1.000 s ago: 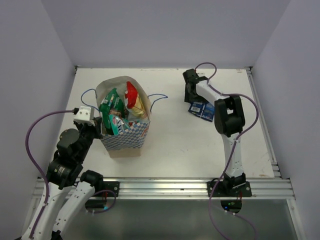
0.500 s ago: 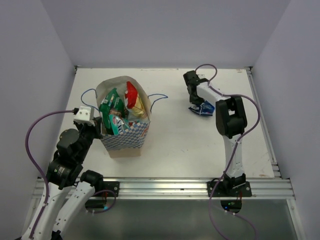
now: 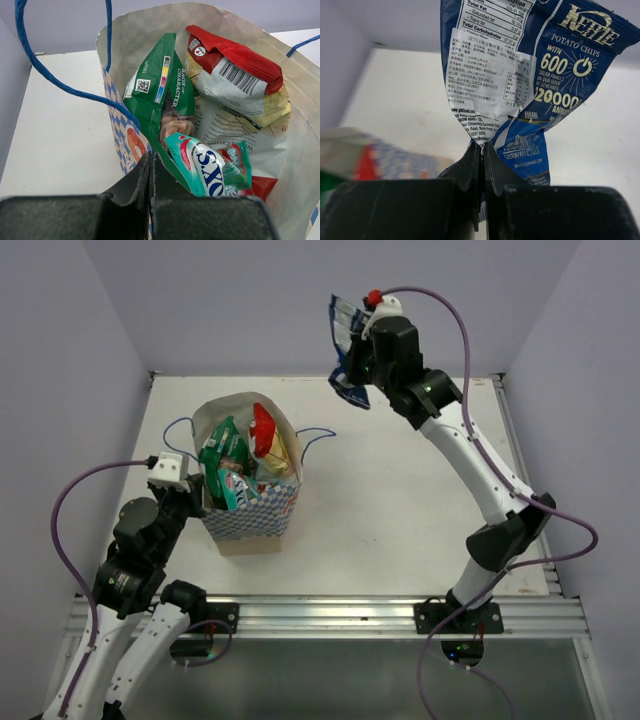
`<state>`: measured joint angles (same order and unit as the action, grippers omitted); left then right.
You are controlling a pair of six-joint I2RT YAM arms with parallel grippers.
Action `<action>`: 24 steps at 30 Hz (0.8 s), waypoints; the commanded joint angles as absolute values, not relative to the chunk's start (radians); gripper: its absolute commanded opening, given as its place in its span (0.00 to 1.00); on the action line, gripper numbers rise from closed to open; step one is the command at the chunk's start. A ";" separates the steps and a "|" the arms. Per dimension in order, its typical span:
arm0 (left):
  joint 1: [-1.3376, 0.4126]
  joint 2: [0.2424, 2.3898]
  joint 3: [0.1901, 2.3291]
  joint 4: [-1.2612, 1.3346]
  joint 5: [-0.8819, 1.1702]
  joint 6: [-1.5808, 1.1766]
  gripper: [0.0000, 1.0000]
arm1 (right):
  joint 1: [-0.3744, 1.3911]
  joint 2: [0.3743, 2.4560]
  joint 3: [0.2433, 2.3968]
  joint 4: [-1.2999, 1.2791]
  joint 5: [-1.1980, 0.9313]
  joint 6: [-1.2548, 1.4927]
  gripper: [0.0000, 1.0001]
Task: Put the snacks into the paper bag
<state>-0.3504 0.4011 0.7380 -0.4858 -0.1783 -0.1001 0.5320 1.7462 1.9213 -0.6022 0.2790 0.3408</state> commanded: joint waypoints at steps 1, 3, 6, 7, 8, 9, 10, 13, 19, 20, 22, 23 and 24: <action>-0.356 0.403 0.742 -0.417 -0.150 -0.086 0.00 | 0.613 1.703 2.092 -0.526 0.007 0.325 0.00; -0.356 0.405 0.741 -0.417 -0.150 -0.086 0.00 | 0.650 1.726 2.152 -0.517 -0.049 0.336 0.00; -0.356 0.406 0.741 -0.417 -0.150 -0.086 0.00 | 0.725 1.761 2.255 -0.528 -0.165 0.328 0.00; -0.356 0.407 0.742 -0.417 -0.149 -0.087 0.00 | 0.762 1.785 2.278 -0.526 -0.205 0.328 0.00; -0.356 0.410 0.741 -0.417 -0.149 -0.087 0.00 | 0.779 1.796 2.286 -0.523 -0.224 0.327 0.00; -0.356 0.410 0.742 -0.417 -0.149 -0.086 0.00 | 0.796 1.804 2.292 -0.523 -0.233 0.328 0.00; -0.356 0.408 0.742 -0.417 -0.149 -0.087 0.00 | 0.827 1.822 2.295 -0.525 -0.238 0.330 0.00; -0.356 0.408 0.741 -0.417 -0.150 -0.087 0.00 | 0.874 1.850 2.272 -0.503 -0.265 0.353 0.00; -0.356 0.408 0.741 -0.417 -0.153 -0.086 0.00 | 0.962 1.899 2.237 -0.525 -0.178 0.336 0.00; -0.356 0.407 0.741 -0.419 -0.153 -0.086 0.00 | 0.966 1.905 2.229 -0.547 -0.158 0.340 0.00; -0.356 0.402 0.741 -0.419 -0.155 -0.086 0.00 | 0.969 1.907 2.191 -0.572 -0.091 0.351 0.00; -0.356 0.400 0.739 -0.419 -0.155 -0.086 0.00 | 0.971 1.907 2.178 -0.601 -0.072 0.351 0.00; -0.356 0.400 0.739 -0.417 -0.153 -0.086 0.00 | 0.974 1.908 2.165 -0.618 -0.052 0.347 0.00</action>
